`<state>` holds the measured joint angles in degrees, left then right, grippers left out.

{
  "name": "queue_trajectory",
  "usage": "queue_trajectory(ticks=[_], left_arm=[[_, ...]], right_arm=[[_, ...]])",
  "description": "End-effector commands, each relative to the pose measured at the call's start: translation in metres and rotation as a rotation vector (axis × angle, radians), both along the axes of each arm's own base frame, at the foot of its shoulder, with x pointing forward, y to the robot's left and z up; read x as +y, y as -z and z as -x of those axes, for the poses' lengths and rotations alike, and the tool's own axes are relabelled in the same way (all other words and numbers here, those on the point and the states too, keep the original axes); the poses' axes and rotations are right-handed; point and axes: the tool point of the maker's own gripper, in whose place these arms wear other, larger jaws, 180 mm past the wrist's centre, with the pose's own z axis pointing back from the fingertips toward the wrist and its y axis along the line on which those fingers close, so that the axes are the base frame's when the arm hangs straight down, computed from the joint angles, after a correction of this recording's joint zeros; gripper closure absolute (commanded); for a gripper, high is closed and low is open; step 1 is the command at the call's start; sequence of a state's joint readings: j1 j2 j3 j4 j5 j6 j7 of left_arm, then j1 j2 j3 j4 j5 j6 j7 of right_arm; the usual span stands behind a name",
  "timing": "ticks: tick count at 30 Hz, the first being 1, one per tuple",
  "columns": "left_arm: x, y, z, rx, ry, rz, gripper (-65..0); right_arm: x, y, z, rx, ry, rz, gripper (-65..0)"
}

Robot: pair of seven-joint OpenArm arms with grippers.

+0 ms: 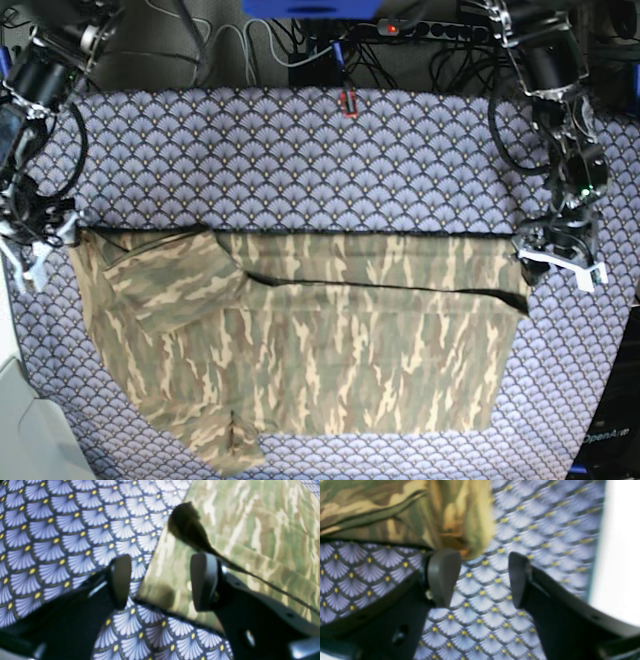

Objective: Fold the T-shirt properly
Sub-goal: 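Lower the folded edge onto the shirt and open both grippers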

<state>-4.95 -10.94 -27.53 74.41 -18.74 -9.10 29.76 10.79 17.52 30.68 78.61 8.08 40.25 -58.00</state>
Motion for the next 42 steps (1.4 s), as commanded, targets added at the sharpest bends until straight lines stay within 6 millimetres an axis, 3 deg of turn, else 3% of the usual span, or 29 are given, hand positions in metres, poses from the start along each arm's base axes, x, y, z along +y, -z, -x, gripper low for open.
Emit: queue_trajectory(ticks=[1,6,11,23,29,31,37,42], left_arm=[[0.006,-0.018,-0.009,-0.056,-0.002,-0.022,-37.2],[0.008,-0.013,-0.003,-0.045,-0.003,-0.028,-37.1],[0.011,-0.014,-0.002,-0.042,-0.004,-0.037,-37.1],[0.012,-0.009,0.000,-0.031,-0.007,-0.032,-37.1],[0.011,-0.010,-0.001,-0.034,-0.009,-0.028,-37.1],[0.011,-0.010,-0.002,-0.035,-0.010,-0.026,-37.1],[0.010,-0.019,-0.016,-0.058,-0.015,-0.023,-37.2],[0.009,0.004,-0.018,-0.006,-0.028,0.028,-37.2]], right_arm=[[-0.010,-0.011,-0.013,-0.039,0.015,-0.006,-37.0],[-0.020,0.020,-0.018,0.044,0.064,-0.114,-37.6],[-0.025,0.015,-0.028,0.008,0.073,-0.128,-37.6],[-0.022,0.016,-0.029,0.004,0.072,-0.137,-37.3],[-0.010,0.021,-0.031,0.005,0.064,-0.160,-36.9],[-0.004,0.024,-0.032,0.006,0.061,-0.170,-33.3],[0.000,0.027,-0.031,0.012,0.055,-0.175,-11.4],[0.000,0.027,-0.030,0.015,0.055,-0.175,-7.3]])
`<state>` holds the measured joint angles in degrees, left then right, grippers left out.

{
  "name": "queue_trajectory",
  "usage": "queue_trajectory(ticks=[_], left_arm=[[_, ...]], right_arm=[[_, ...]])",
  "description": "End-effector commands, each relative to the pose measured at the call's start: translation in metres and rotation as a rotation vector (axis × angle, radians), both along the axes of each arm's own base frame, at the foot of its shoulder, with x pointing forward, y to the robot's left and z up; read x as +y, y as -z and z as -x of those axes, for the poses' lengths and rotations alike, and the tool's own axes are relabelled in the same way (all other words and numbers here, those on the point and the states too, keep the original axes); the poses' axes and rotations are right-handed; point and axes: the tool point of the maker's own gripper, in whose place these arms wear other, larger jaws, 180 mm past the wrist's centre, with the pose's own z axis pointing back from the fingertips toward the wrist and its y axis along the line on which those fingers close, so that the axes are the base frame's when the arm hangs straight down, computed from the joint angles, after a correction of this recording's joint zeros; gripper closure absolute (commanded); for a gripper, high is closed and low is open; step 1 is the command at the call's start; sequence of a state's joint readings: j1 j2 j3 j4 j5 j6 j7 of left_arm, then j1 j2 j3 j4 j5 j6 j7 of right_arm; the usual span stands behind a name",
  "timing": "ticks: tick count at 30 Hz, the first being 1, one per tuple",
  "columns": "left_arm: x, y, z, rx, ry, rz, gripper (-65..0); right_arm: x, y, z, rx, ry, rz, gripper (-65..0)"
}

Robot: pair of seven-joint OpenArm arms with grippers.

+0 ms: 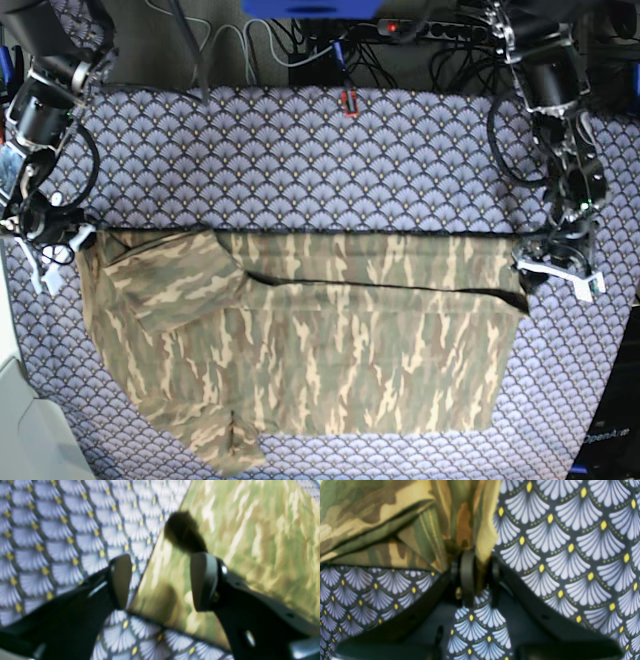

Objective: Fold the T-shirt properly
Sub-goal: 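Lower the folded edge onto the shirt and open both grippers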

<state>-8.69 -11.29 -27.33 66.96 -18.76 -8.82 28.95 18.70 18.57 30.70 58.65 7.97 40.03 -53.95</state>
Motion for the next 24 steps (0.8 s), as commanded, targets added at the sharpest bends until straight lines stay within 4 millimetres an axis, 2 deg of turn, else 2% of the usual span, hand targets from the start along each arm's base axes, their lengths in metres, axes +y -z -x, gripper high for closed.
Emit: queue_trajectory(ticks=[1,9,18,24], left_arm=[[0.005,-0.012,-0.007,-0.037,-0.003,-0.014,-37.2],[0.000,0.004,0.006,0.001,-0.005,-0.003,-37.2],[-0.007,0.010,0.008,0.015,-0.003,0.015,-37.2],[-0.010,0.036,0.018,0.075,-0.011,0.053,-36.3]], right_arm=[[-0.010,-0.017,-0.012,-0.053,0.009,0.019,-7.3],[-0.011,-0.016,-0.011,-0.046,0.008,0.020,-7.3],[-0.010,-0.016,-0.010,-0.043,0.006,0.021,-7.3],[-0.010,-0.016,-0.011,-0.045,0.006,0.022,-6.9]])
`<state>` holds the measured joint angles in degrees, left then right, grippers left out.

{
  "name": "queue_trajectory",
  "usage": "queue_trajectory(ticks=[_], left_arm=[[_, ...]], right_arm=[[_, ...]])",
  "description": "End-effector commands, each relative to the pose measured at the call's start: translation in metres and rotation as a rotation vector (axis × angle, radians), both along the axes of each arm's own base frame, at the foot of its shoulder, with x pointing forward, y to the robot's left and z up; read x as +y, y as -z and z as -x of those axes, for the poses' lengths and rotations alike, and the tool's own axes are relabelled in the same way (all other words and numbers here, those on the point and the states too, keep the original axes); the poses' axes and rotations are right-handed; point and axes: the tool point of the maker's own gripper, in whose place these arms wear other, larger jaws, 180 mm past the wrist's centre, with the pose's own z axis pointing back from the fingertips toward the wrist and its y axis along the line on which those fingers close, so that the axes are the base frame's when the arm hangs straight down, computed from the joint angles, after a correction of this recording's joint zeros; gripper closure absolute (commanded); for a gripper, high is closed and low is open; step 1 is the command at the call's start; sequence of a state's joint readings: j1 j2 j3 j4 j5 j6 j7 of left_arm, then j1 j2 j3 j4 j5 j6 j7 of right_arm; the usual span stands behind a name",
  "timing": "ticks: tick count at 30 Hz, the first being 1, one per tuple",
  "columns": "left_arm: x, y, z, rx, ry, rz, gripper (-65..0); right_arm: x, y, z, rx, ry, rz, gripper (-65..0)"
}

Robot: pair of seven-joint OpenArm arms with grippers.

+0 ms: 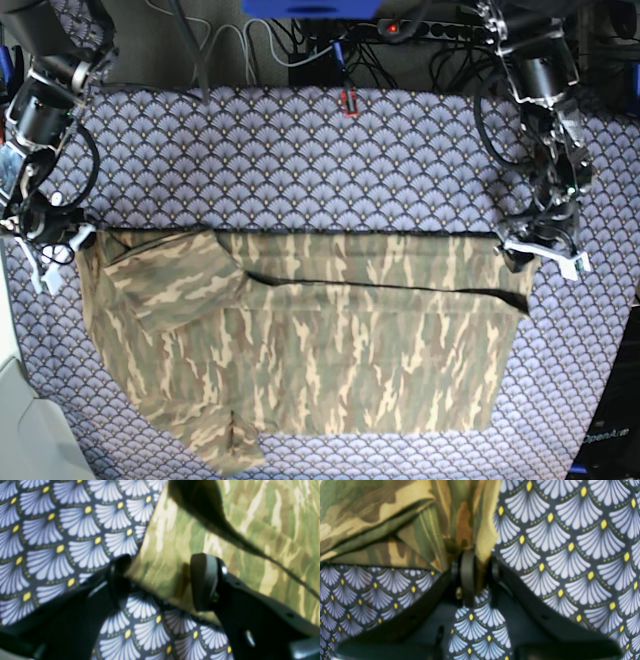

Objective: Fold the T-shirt properly
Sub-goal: 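Lower the folded edge onto the shirt and open both grippers, then drag the shirt toward the robot with both grippers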

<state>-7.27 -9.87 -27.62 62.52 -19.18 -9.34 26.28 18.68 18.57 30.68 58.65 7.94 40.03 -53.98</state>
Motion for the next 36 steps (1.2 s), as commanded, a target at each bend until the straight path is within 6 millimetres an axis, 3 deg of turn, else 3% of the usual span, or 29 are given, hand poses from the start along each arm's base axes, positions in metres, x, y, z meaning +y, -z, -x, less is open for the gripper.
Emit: queue_trajectory(ticks=[1,3,7,13,20,26,29,36], left_arm=[[0.000,0.006,0.003,0.037,0.006,0.008,-33.9],[-0.001,0.007,0.004,0.042,0.008,0.010,-25.6],[0.003,0.004,0.003,0.039,0.007,0.001,0.0],[0.004,0.009,0.012,0.055,0.008,-0.003,-0.4],[0.005,-0.017,0.020,-0.007,0.030,-0.064,-0.6],[0.007,-0.015,0.036,0.014,0.043,-0.087,-0.6],[0.004,-0.017,0.041,0.073,0.072,-0.080,-0.6],[0.029,-0.042,0.056,0.129,0.026,-0.076,-0.6]], right_arm=[[-0.010,-0.016,-0.011,-0.046,0.006,0.022,-6.9],[-0.011,-0.016,-0.011,-0.046,0.009,0.021,-6.2],[-0.011,-0.016,-0.010,-0.044,0.009,0.021,0.0],[-0.011,-0.007,0.001,-0.020,0.010,0.018,0.0],[-0.015,0.001,0.023,-0.013,0.027,-0.030,0.0],[-0.023,0.013,0.052,0.024,0.034,-0.029,0.0],[-0.023,0.004,0.061,0.007,0.006,0.024,0.0],[-0.003,-0.009,0.093,-0.022,-0.065,0.061,0.0]])
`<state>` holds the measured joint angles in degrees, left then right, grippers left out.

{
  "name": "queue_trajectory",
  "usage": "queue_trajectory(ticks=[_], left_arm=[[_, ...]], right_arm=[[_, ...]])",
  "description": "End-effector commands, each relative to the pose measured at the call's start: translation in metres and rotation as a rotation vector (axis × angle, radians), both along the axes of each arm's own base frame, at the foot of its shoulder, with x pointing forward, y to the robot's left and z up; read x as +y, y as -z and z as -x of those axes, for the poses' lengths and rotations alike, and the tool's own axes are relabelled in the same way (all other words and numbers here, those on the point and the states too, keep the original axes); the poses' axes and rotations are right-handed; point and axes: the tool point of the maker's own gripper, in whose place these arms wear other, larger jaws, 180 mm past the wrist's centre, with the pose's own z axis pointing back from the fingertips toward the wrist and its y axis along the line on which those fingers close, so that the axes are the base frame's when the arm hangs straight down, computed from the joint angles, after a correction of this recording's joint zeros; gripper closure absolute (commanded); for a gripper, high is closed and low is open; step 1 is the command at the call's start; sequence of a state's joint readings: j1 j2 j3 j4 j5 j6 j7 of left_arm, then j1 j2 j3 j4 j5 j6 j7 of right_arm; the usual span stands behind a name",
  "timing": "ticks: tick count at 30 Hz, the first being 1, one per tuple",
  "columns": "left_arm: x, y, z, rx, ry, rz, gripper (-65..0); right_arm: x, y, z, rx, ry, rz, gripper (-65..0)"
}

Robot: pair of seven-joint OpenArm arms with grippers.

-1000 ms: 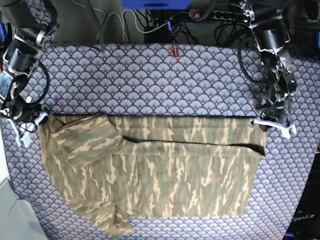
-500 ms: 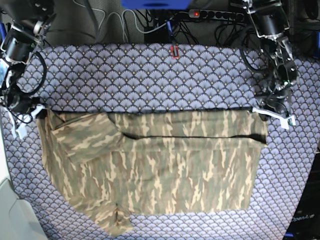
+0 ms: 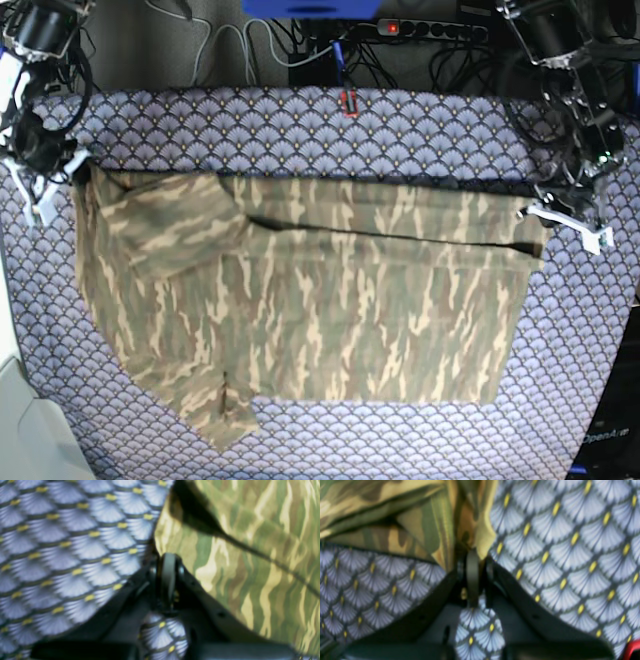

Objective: Fold the T-shirt properly
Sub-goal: 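Drag the shirt toward the robot with both grippers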

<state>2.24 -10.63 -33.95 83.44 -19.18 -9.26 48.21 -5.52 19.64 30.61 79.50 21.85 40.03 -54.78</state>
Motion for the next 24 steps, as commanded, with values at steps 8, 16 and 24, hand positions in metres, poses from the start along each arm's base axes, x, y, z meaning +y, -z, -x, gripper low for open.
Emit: queue_trajectory(ticks=[8,16,24], left_arm=[[0.021,-0.018,0.030,0.027,-0.024,-0.062,-0.6],[0.022,-0.008,0.057,0.077,-0.016,-0.082,-0.6],[0.024,-0.001,0.071,0.114,-0.013,-0.090,-0.6]], right_arm=[[-0.003,-0.015,0.025,-0.015,-0.032,0.039,0.0],[-0.017,-0.018,0.058,-0.001,0.037,0.063,0.0],[-0.013,-0.010,0.073,0.032,0.040,0.052,0.0]])
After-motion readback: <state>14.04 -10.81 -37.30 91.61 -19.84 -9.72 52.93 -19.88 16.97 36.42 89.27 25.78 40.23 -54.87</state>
